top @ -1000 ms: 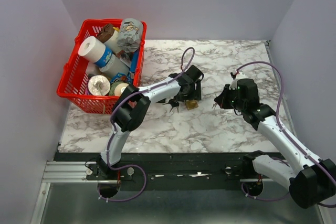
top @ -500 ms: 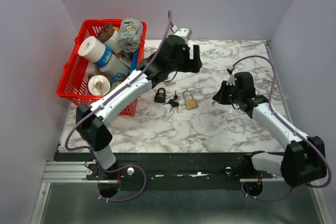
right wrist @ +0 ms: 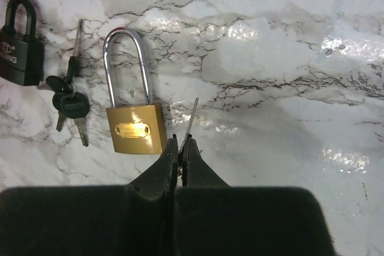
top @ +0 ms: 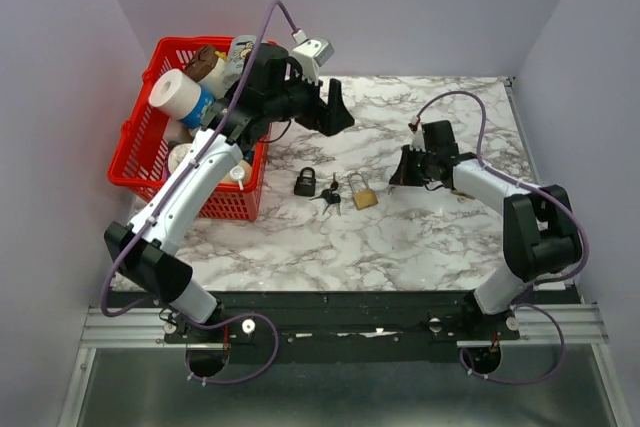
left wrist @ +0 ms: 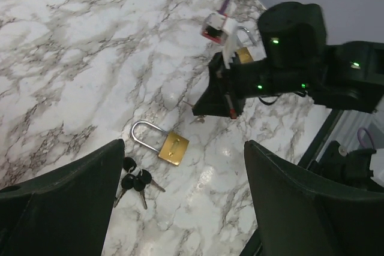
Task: Lock with the key
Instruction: Place the key at the center of the board.
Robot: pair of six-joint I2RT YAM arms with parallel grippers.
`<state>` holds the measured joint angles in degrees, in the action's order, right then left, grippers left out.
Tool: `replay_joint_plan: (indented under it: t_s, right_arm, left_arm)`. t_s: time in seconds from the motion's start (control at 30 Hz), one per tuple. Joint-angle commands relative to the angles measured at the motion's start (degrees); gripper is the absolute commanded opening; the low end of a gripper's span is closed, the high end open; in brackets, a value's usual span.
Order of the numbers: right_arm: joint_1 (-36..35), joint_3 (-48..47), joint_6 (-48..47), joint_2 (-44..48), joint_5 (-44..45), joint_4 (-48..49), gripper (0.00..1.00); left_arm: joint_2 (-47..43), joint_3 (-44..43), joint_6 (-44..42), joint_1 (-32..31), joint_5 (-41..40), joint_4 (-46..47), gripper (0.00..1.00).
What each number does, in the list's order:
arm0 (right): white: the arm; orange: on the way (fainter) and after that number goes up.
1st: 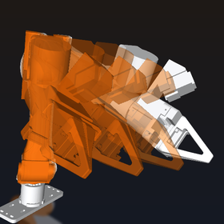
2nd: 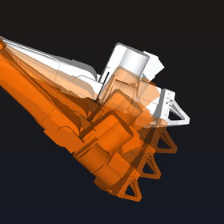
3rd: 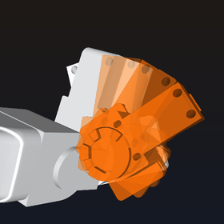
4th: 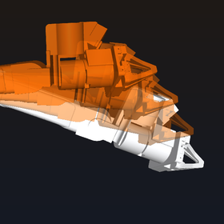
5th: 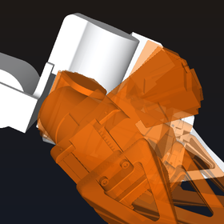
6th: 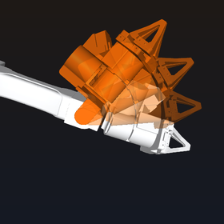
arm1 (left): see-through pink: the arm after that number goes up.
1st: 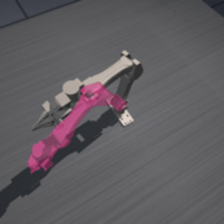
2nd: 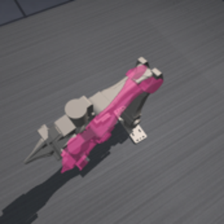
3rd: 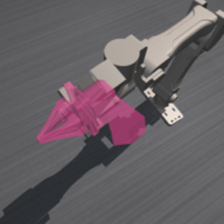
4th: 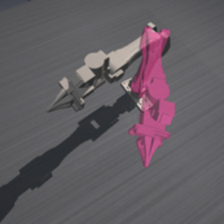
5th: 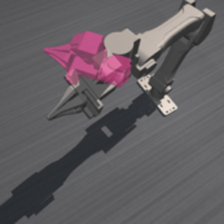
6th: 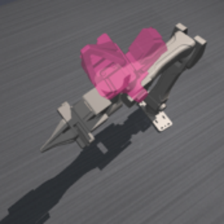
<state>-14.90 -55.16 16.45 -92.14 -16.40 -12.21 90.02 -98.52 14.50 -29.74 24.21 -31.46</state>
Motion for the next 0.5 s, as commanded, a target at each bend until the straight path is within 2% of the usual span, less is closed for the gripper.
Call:
replay_joint_plan:
  t_s: [0.0, 0.47]
  right_arm:
    - [0.13, -2.59, 0.51, -4.71, -1.61, -2.12, 0.01]
    - [-1.36, -2.24, 2.18, -10.78, -4.78, -3.79, 0.01]
  left_arm:
    - [-4.67, 0.17, -4.39, -0.23, 2.34, -1.06, 0.89]
    - [-4.32, -0.36, -2.29, 0.03, 0.58, 0.09, 0.88]
